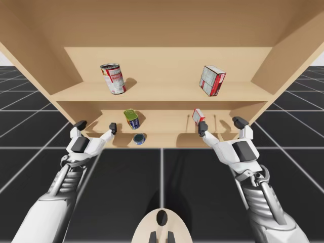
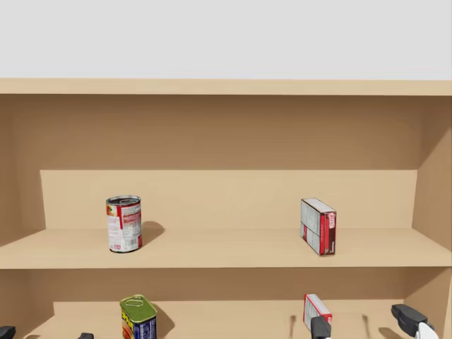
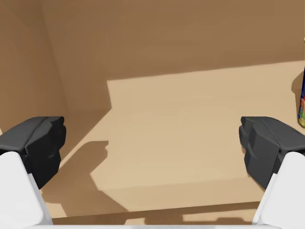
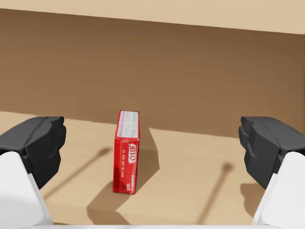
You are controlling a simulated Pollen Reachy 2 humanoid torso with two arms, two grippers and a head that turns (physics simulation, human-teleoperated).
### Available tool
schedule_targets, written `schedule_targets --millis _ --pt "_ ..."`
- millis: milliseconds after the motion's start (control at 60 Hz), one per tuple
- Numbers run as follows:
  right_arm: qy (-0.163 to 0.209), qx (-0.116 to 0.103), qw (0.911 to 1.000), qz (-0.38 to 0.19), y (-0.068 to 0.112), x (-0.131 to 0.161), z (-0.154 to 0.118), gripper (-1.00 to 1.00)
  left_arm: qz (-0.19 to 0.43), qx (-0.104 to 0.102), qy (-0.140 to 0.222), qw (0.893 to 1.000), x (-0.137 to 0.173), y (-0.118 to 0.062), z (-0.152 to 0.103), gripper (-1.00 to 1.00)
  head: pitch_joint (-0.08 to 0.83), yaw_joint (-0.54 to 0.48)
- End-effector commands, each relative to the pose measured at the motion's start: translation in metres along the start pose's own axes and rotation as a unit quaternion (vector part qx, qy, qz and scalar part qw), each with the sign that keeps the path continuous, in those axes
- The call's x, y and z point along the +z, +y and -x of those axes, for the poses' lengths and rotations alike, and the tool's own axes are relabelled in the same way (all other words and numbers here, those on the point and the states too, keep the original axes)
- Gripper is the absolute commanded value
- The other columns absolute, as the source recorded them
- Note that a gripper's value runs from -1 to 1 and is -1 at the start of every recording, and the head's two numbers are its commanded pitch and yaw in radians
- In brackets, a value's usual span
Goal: Retrieve the pudding box from the shelves.
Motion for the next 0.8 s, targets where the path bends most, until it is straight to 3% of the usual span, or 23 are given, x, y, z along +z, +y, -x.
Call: schedule_targets --millis 17,50,217,550,700,750,800 --pt "0.009 -0.003 0.9998 0.015 0.003 0.002 0.000 -1.00 0.000 0.000 0.000 1.000 0.000 0.000 0.000 -1.00 0.001 -0.02" --pt "-0.006 -0.004 0.9997 0.023 0.003 0.001 -0.002 -1.00 0.000 0.000 0.000 1.000 0.000 0.000 0.000 -1.00 0.002 -0.02" --pt "-0.001 -0.009 0.9999 0.012 0.003 0.001 -0.002 -1.00 0.000 0.000 -0.001 1.000 0.000 0.000 0.000 -1.00 0.027 -0.03" --pt "-0.002 -0.007 0.9999 0.012 0.002 0.001 0.000 -1.00 0.001 -0.001 -0.004 1.000 0.002 -0.001 -0.001 -1.00 0.120 -0.29" --pt "-0.003 -0.005 1.0000 0.008 0.003 0.002 -0.003 -1.00 0.001 0.000 -0.006 1.000 0.002 -0.001 -0.002 -1.00 0.127 -0.31" --pt "0.000 -0.010 0.9999 -0.003 0.005 0.006 -0.011 -1.00 0.000 0.000 -0.006 1.000 0.002 0.000 -0.002 -1.00 0.127 -0.30" --pt "-0.002 -0.030 0.9994 -0.017 0.007 0.011 -0.024 -1.00 -0.001 0.002 -0.005 1.000 0.002 0.000 -0.002 -1.00 0.128 -0.29"
